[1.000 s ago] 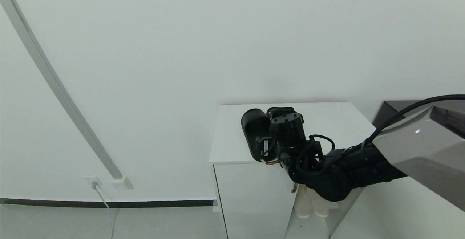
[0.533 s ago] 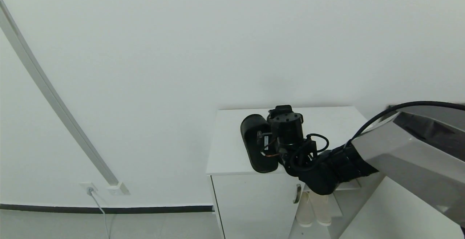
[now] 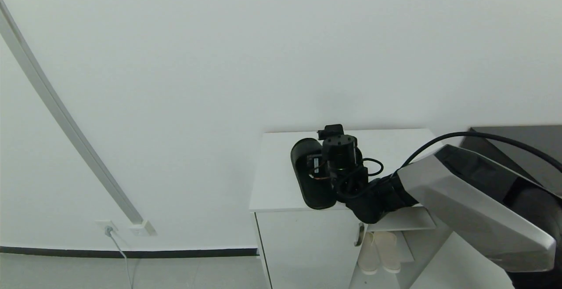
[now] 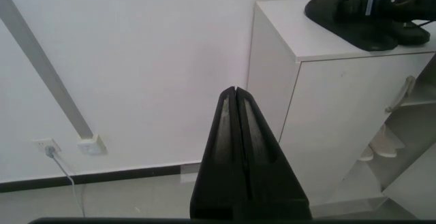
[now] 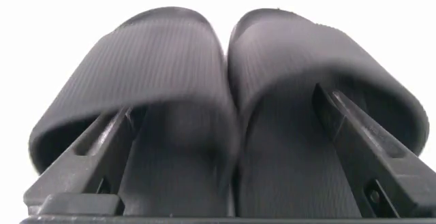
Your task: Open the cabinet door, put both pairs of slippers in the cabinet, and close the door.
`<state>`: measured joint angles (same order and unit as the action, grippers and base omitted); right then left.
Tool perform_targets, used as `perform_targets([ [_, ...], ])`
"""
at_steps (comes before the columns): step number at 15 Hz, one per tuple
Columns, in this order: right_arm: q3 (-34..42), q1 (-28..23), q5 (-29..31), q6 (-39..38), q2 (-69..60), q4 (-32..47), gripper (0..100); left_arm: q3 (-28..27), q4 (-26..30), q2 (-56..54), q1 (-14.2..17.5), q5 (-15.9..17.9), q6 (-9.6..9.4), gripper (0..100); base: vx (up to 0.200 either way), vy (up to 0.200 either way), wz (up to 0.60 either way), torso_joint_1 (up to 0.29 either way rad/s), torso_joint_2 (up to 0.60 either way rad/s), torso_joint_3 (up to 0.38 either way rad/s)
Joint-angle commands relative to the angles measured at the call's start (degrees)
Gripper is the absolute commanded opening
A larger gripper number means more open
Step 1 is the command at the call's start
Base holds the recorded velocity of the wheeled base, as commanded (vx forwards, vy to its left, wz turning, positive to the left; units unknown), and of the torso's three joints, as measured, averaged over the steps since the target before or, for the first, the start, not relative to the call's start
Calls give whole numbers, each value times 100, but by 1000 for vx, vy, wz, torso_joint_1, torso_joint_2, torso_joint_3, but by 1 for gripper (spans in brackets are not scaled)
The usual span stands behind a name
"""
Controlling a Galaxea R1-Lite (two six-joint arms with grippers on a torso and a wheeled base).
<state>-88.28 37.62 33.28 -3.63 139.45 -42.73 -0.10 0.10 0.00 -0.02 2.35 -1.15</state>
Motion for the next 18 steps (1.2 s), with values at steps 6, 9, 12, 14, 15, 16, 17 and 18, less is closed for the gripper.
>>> perform_targets([
  [6,-435,-132,-23,73,417,-16,0,1,-1,9,2,2,0,0,0,0,0,0,0,0],
  [9,-435,-123,-23,73,417,-16,0,1,-1,0,2,2,0,0,0,0,0,0,0,0],
  [12,-391,-123,3,73,258,-43,0,1,-1,0,-6,2,0,0,0,0,0,0,0,0],
  [14,-22,-115,-32,73,-243,-34,0,1,-1,9,-6,2,0,0,0,0,0,0,0,0],
  [15,329,-88,-67,73,-621,-43,0,1,-1,0,2,2,0,0,0,0,0,0,0,0],
  [16,822,-44,-217,64,-1069,-60,0,1,-1,0,2,2,9,0,0,0,0,0,0,0],
  [17,1367,35,-463,64,-1543,-95,0,1,-1,9,-6,2,9,0,0,0,0,0,0,0],
  [18,1903,105,-665,64,-1992,-113,0,1,-1,0,-6,2,9,0,0,0,0,0,0,0],
])
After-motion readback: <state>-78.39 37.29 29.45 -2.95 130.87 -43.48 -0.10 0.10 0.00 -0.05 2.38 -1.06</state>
